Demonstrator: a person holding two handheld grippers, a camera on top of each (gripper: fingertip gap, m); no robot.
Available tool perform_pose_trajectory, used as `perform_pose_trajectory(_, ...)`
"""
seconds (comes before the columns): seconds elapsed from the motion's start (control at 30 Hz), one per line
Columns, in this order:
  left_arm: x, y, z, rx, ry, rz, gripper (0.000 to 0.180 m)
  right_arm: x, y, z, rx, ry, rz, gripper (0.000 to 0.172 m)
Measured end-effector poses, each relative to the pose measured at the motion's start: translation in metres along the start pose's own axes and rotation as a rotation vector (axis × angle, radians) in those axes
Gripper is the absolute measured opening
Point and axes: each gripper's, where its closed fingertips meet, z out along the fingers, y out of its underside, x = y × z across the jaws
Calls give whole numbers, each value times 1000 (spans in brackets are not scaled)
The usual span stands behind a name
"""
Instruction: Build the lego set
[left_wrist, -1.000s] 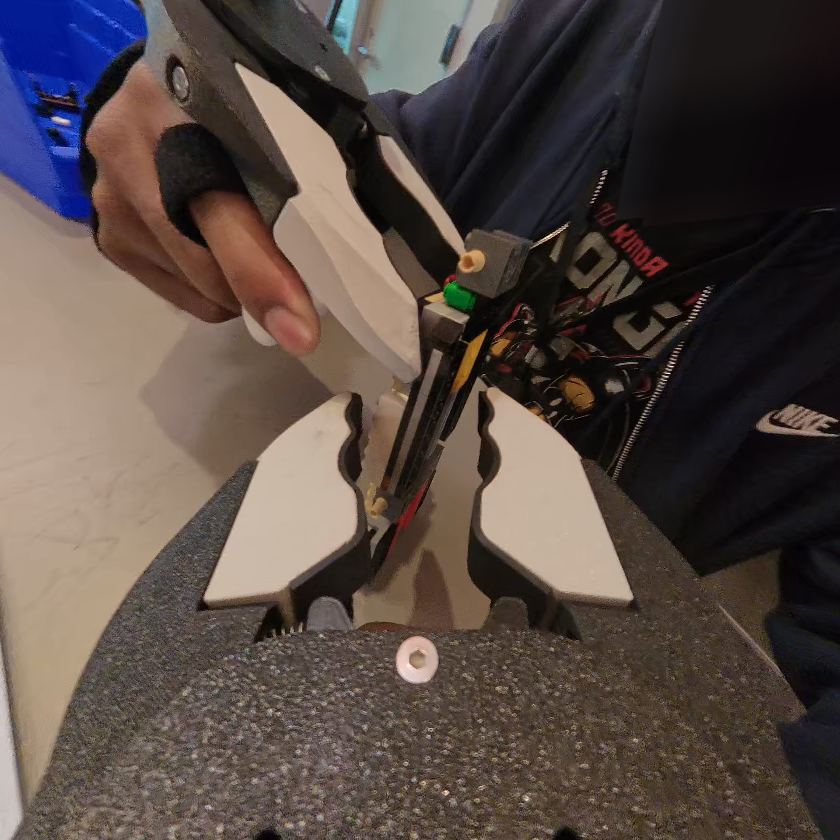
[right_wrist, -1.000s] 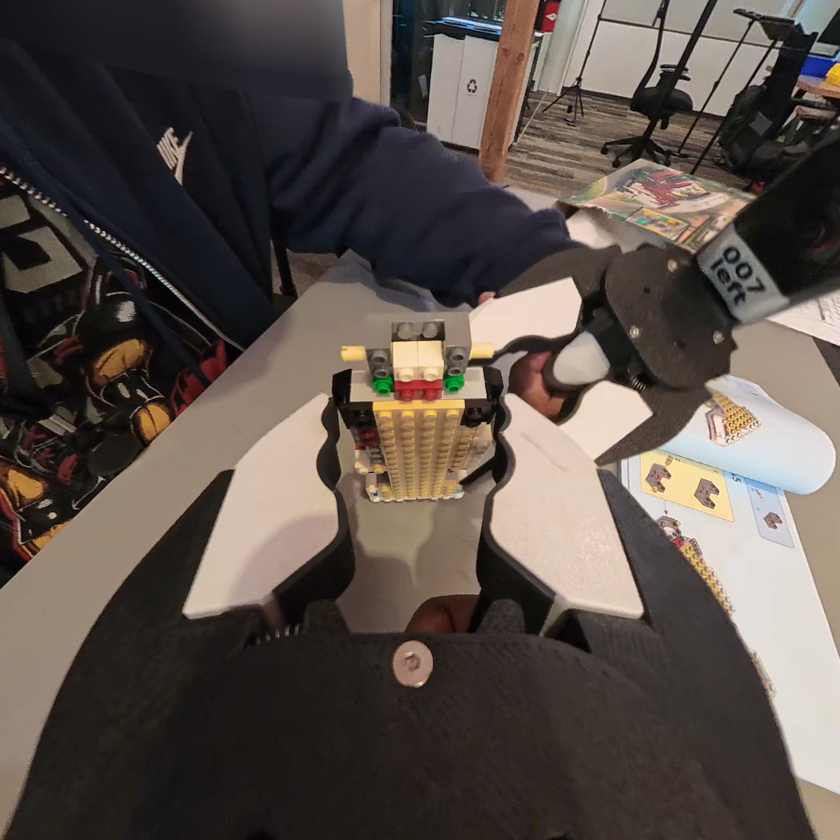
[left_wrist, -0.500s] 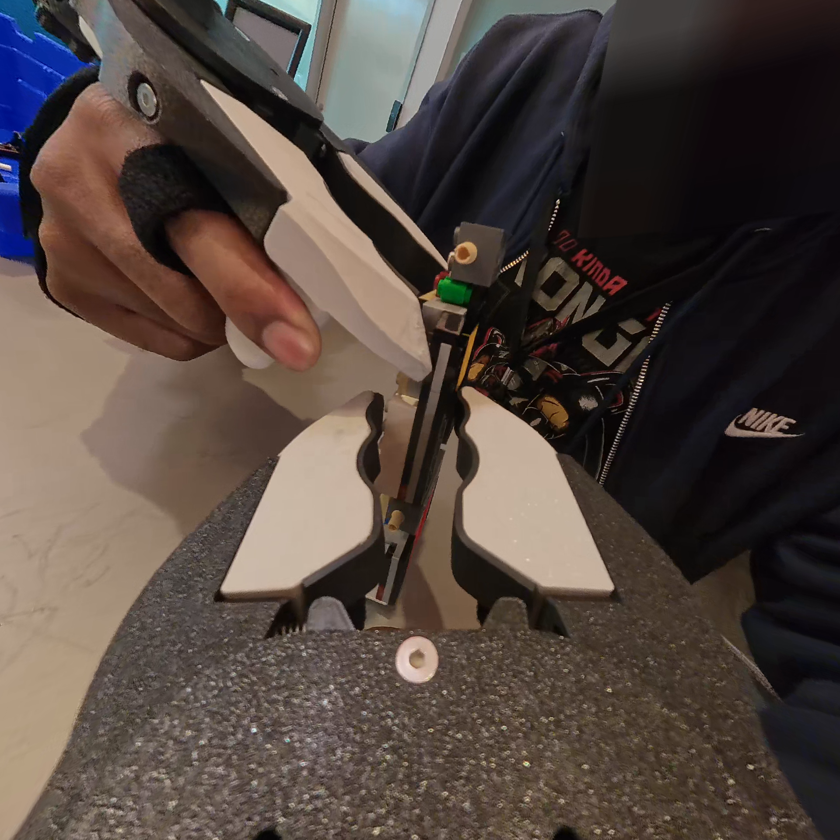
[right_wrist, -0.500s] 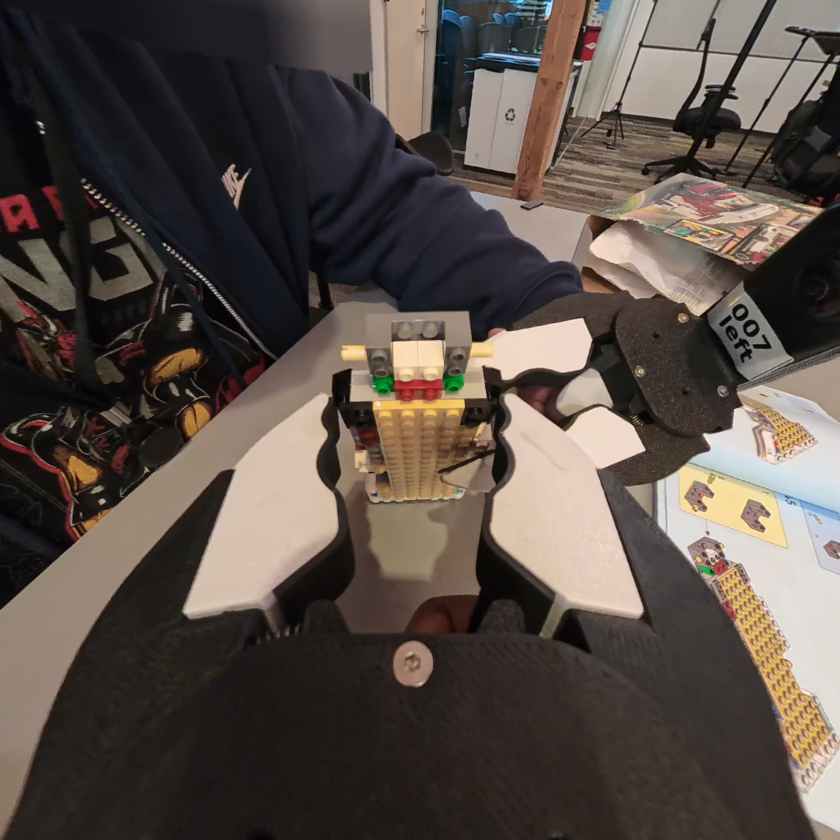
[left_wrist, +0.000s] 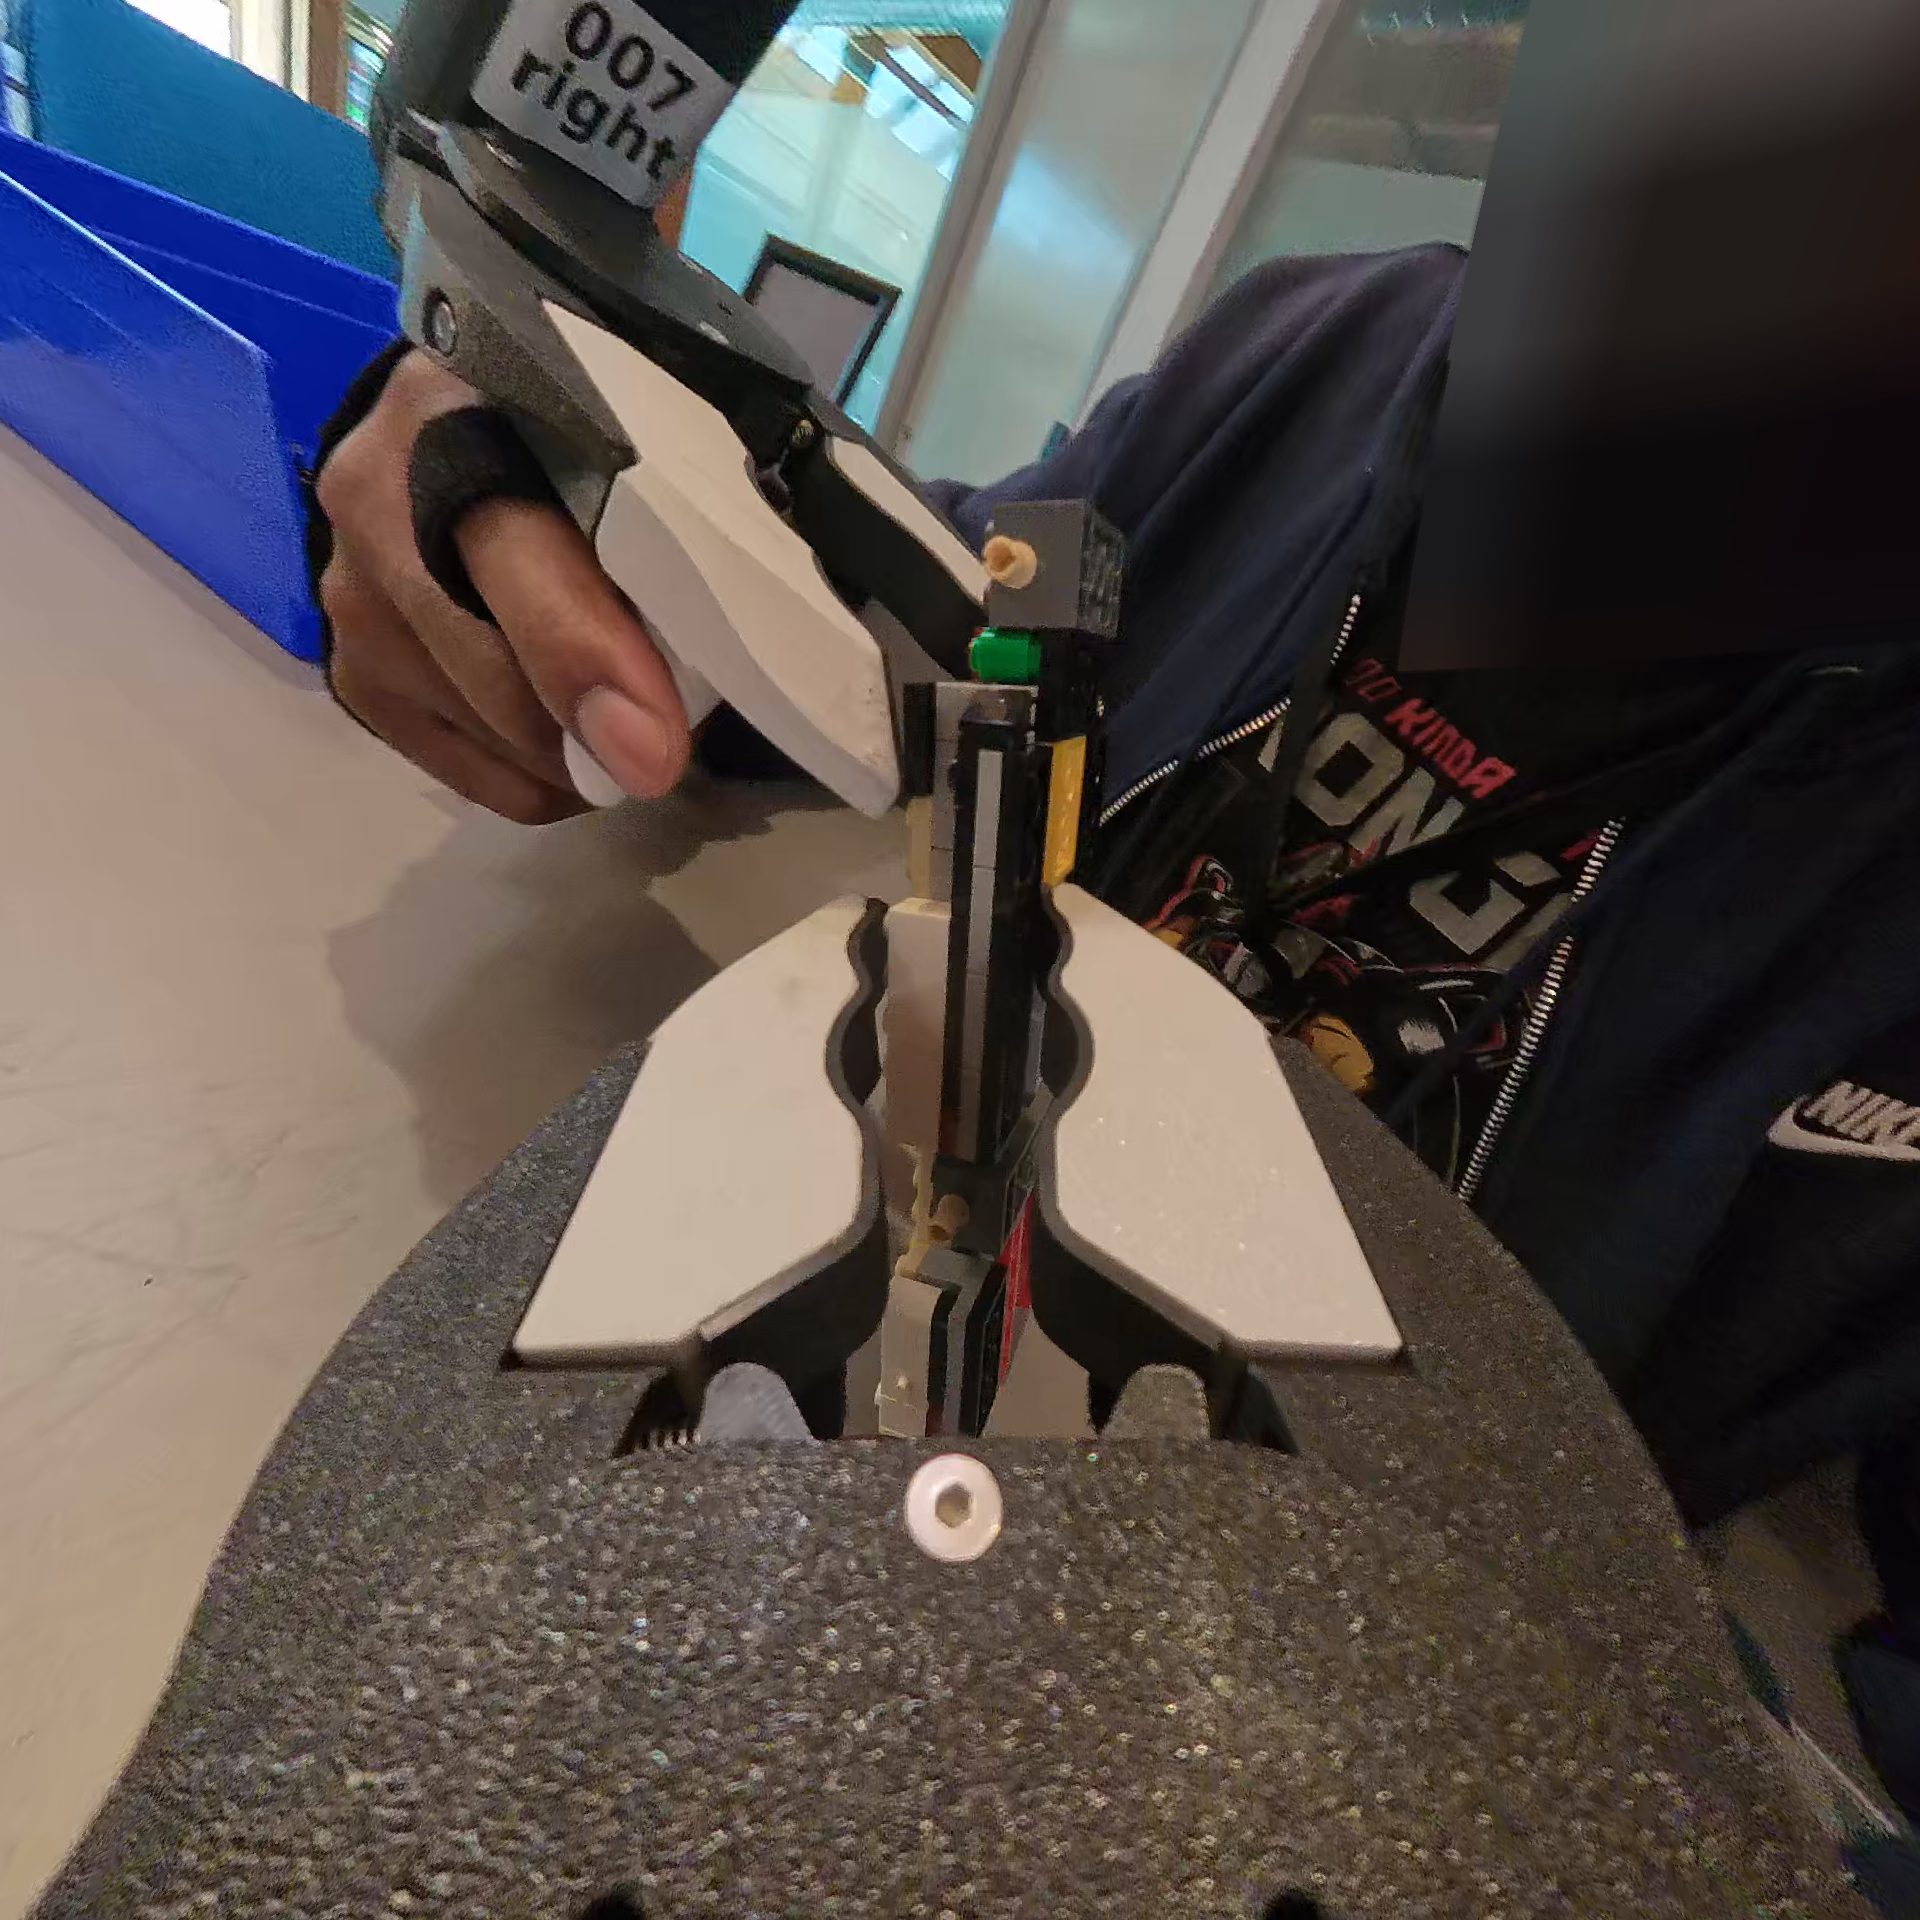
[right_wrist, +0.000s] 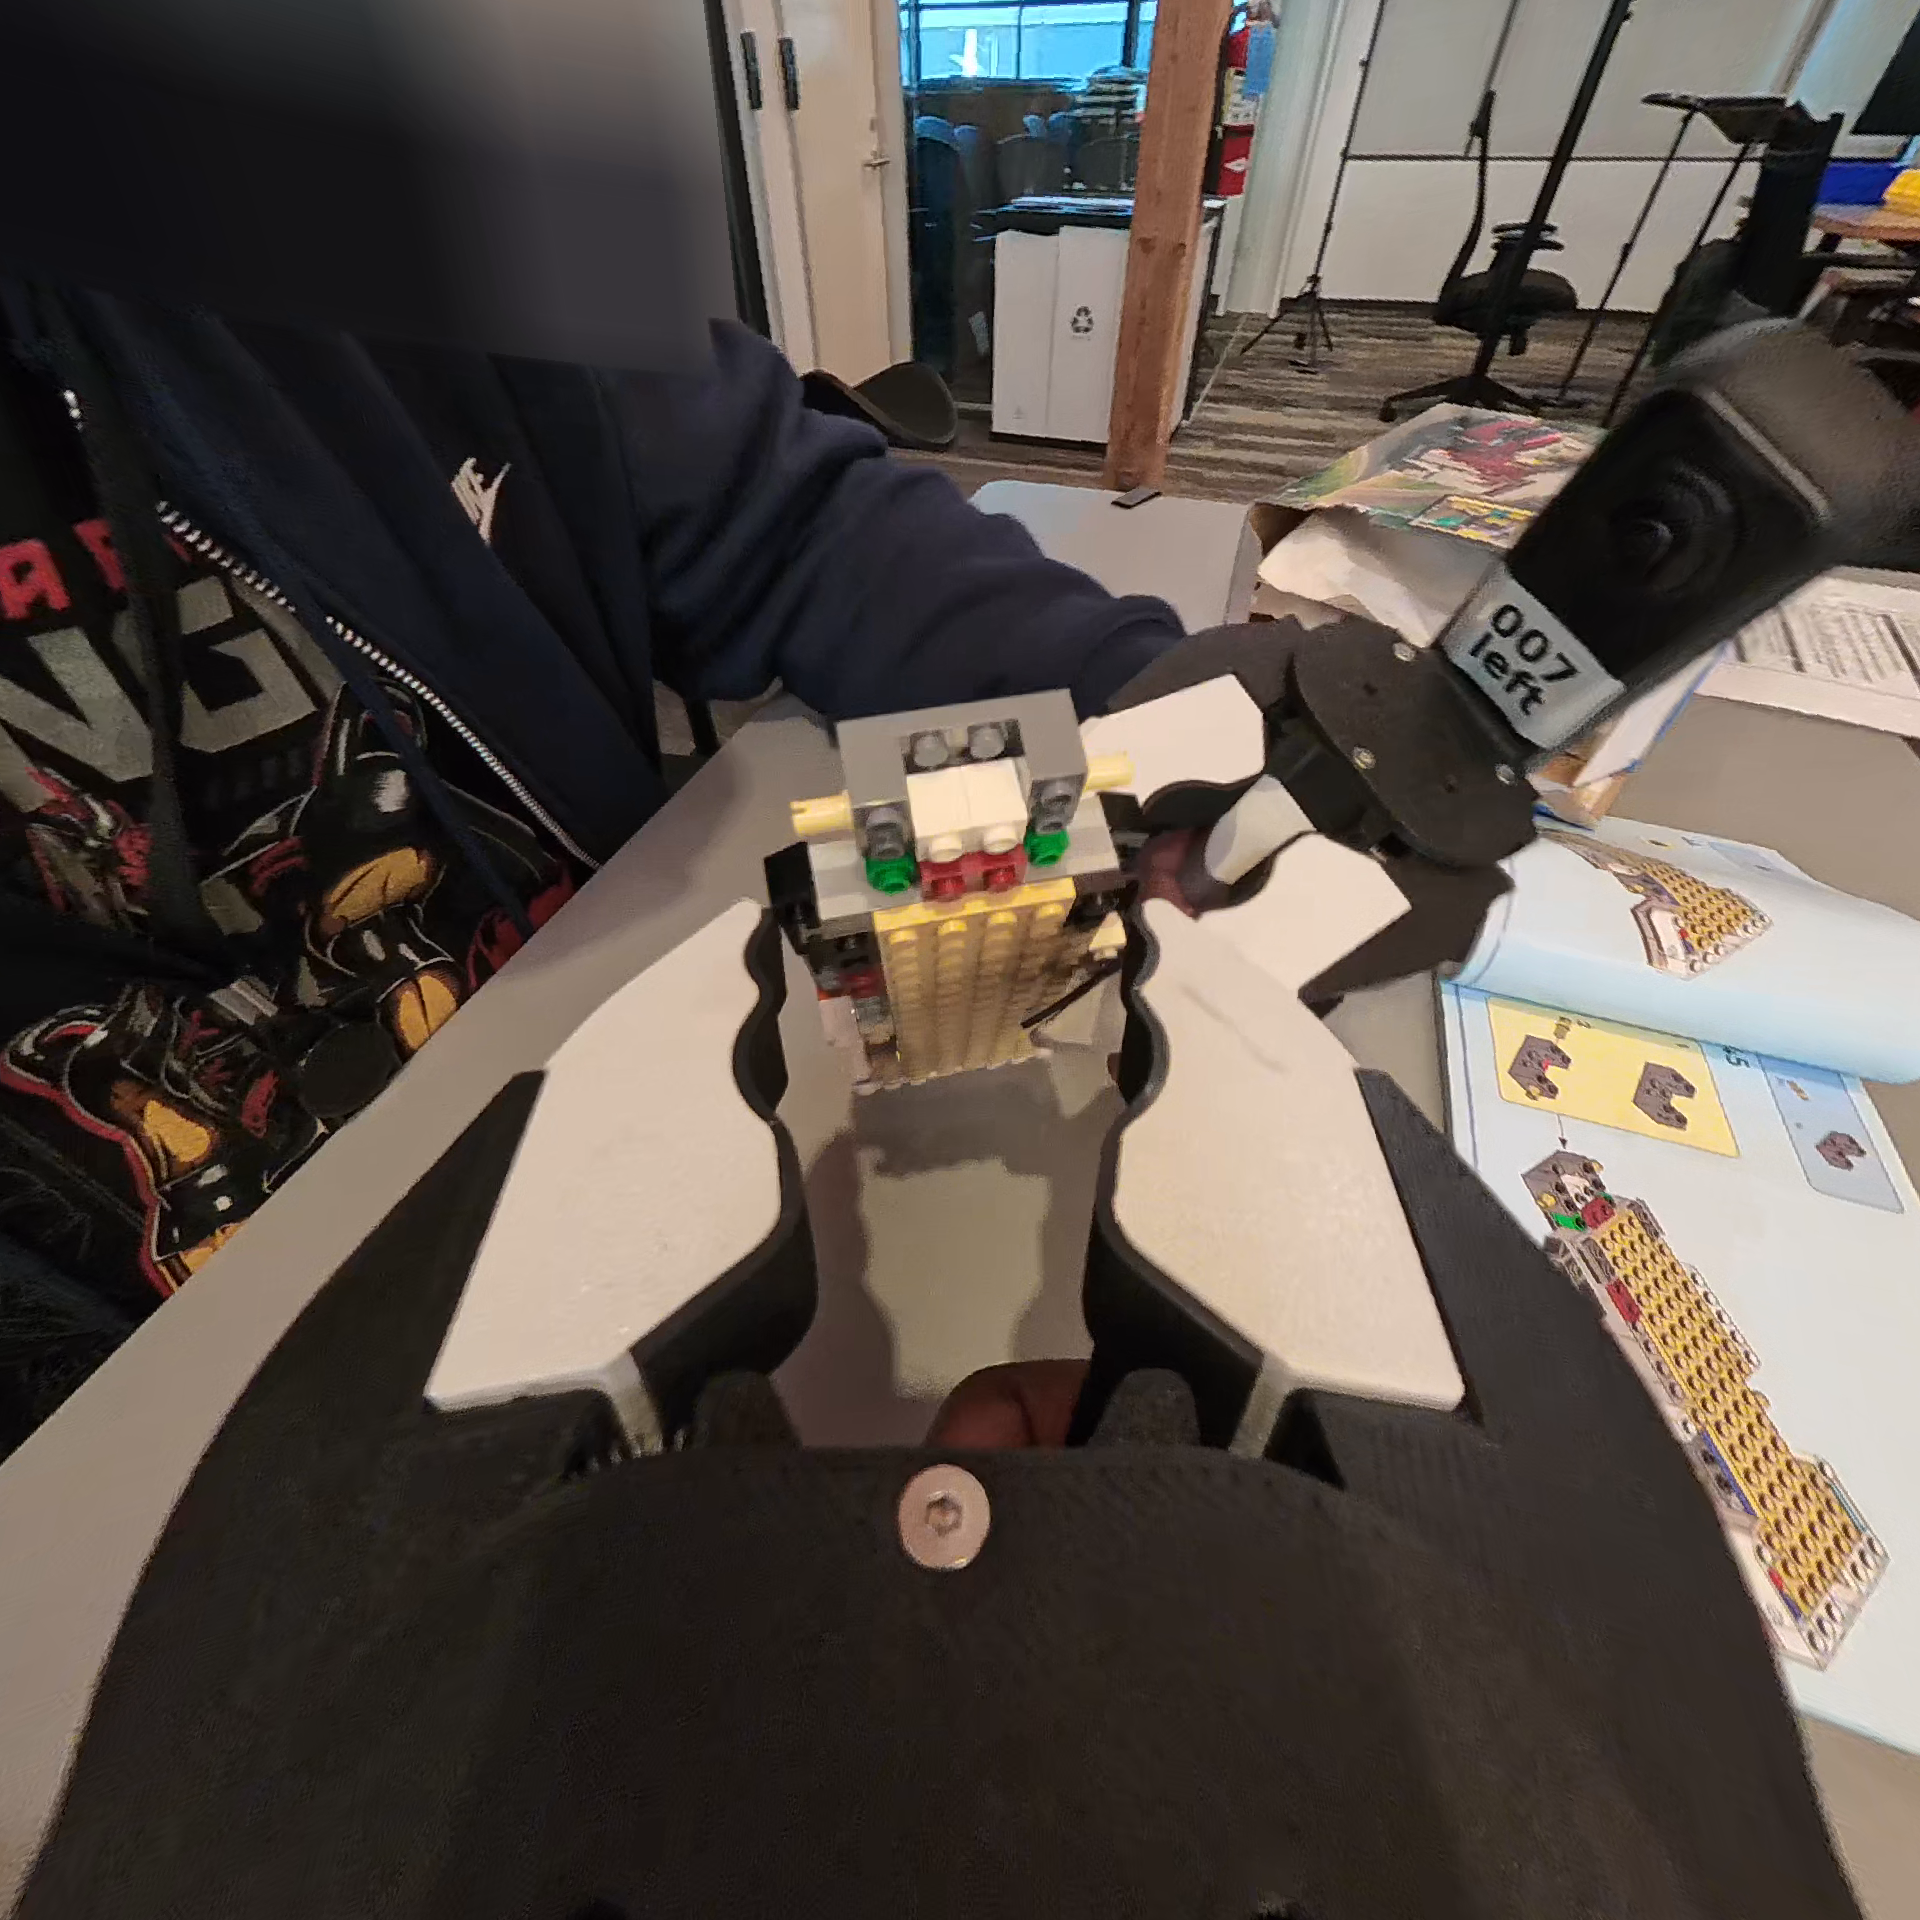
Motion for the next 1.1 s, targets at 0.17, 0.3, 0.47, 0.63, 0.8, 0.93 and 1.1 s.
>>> perform_pose_trajectory(0.17, -5, -5, -9, 67, -110, 5, 27, 8, -4, -9, 15, 45, 62, 56)
perform_pose_trajectory(0.3, -9, -6, -14, 111, -222, 1, 27, 14, 2, -17, -46, 117, 103, 57)
perform_pose_trajectory(0.47, -13, -8, -22, 172, -393, 8, 27, 20, 4, -34, -109, 254, 186, 57)
perform_pose_trajectory(0.63, -16, -9, -23, 156, -598, 115, 27, 19, -18, -44, -190, 383, 183, 57)
perform_pose_trajectory(0.8, -15, -13, -19, 197, -718, 174, 27, 17, -27, -42, -373, 417, 179, 54)
perform_pose_trajectory(0.93, -15, -16, -16, 214, -802, 252, 27, 16, -32, -42, -519, 434, 109, 50)
perform_pose_trajectory(1.1, -11, -18, -10, 172, -853, 363, 27, 13, -34, -38, -641, 393, 45, 40)
